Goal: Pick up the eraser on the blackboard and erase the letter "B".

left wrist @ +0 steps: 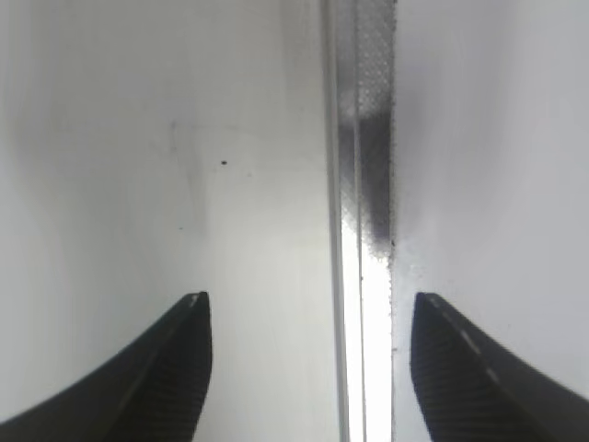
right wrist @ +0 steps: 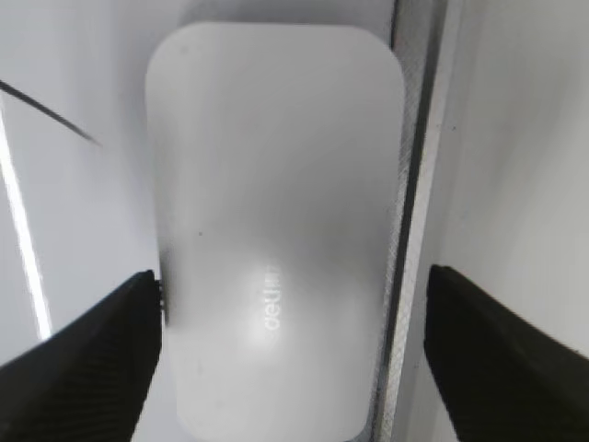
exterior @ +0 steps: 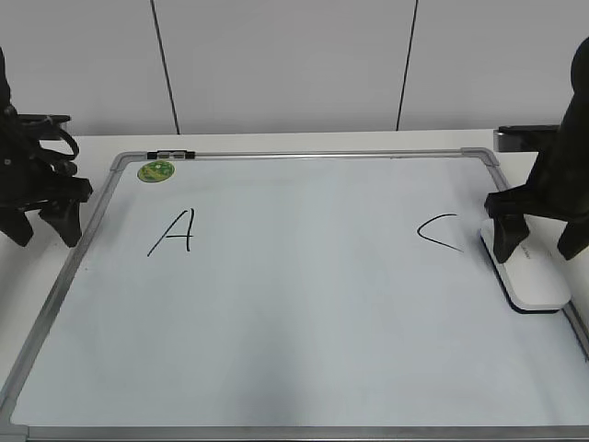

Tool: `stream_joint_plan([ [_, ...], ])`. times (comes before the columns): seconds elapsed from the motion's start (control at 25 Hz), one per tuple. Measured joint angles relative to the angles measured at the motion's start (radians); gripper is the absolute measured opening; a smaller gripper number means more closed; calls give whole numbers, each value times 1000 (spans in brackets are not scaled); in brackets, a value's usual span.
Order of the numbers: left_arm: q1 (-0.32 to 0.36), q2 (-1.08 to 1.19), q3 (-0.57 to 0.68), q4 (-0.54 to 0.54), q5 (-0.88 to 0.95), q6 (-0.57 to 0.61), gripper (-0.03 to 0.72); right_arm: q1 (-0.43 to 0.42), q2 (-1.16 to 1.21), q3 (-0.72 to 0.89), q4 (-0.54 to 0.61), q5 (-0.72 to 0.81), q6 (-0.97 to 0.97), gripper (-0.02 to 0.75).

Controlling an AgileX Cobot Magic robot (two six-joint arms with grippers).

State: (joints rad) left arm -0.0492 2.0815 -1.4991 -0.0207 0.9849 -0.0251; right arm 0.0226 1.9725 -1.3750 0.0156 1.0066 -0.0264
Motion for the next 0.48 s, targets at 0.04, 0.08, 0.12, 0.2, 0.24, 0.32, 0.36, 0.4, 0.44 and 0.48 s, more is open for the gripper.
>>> stream_joint_plan([
  [0.04,0,-6,0,0,7,0,518,0,0,-15,0,12,0,659],
  [0.08,0,-15,0,0,11,0,521,0,0,-31,-2,25,0,657],
  [0.12,0,-26,0,1,15,0,522,0,0,-47,-5,36,0,652],
  [0.2,0,-42,0,2,30,0,523,0,0,-89,-5,71,0,645],
  [0.24,0,-52,0,2,41,0,524,0,0,-104,3,87,0,639],
  [0.32,0,-68,0,2,67,0,524,0,0,-132,18,122,0,626],
  [0.36,0,-74,0,2,83,0,524,0,0,-142,25,146,0,610],
  [0.4,0,-80,0,3,98,0,522,0,0,-150,29,166,0,596],
  [0.44,0,-85,0,3,115,0,519,0,0,-151,31,178,0,583],
  [0.48,0,-88,0,5,128,0,515,0,0,-151,31,188,0,573],
])
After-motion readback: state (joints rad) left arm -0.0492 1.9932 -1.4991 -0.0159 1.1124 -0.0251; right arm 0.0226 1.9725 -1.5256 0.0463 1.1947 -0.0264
